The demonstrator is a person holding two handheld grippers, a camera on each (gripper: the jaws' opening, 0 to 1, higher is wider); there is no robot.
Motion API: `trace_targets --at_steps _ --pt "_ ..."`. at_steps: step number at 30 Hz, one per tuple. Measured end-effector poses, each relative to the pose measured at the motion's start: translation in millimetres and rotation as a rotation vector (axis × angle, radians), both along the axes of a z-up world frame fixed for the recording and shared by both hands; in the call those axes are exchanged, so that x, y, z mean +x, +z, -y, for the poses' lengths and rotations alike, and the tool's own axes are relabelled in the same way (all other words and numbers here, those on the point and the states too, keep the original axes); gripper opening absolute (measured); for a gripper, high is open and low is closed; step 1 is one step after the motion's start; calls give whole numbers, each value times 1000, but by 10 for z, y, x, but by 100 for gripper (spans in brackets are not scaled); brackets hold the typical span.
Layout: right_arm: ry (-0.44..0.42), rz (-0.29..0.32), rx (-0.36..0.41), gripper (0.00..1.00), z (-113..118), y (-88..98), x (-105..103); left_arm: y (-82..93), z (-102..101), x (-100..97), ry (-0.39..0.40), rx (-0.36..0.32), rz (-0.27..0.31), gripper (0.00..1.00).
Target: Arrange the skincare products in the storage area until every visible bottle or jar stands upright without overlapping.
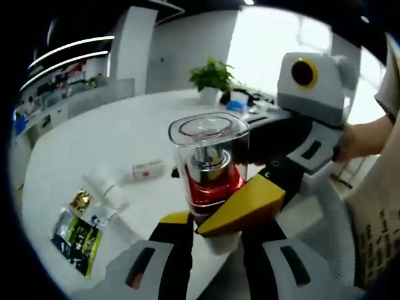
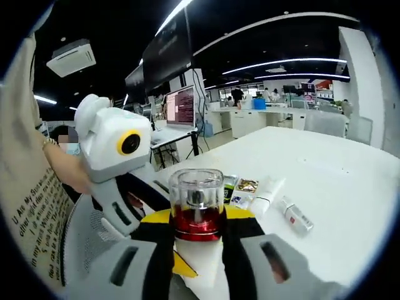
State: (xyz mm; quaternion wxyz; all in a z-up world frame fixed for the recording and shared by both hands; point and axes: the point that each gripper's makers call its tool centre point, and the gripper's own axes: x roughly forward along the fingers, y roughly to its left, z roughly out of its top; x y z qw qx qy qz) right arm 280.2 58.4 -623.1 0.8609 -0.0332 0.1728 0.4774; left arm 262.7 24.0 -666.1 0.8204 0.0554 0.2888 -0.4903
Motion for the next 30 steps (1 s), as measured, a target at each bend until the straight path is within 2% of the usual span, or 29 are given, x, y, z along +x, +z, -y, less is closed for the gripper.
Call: trace_targets --at_steps 5,12,14,17,23,30 --pt "17 -19 -9 27 33 -114 -24 -118 38 -31 -47 26 -8 27" --pt "44 -21 -15 27 66 -237 -5 -237 69 -9 -71 17 0 27" --pt "66 -20 -37 27 49 -278 -4 -262 69 -1 -77 22 7 27" --pt "92 -11 -68 27 26 -347 3 -326 51 13 -91 25 25 27" --pt "114 -5 -80 27 15 -428 25 -400 25 48 -109 30 62 27" --pt "132 -1 -58 28 41 -406 76 -382 38 109 -104 -24 111 28"
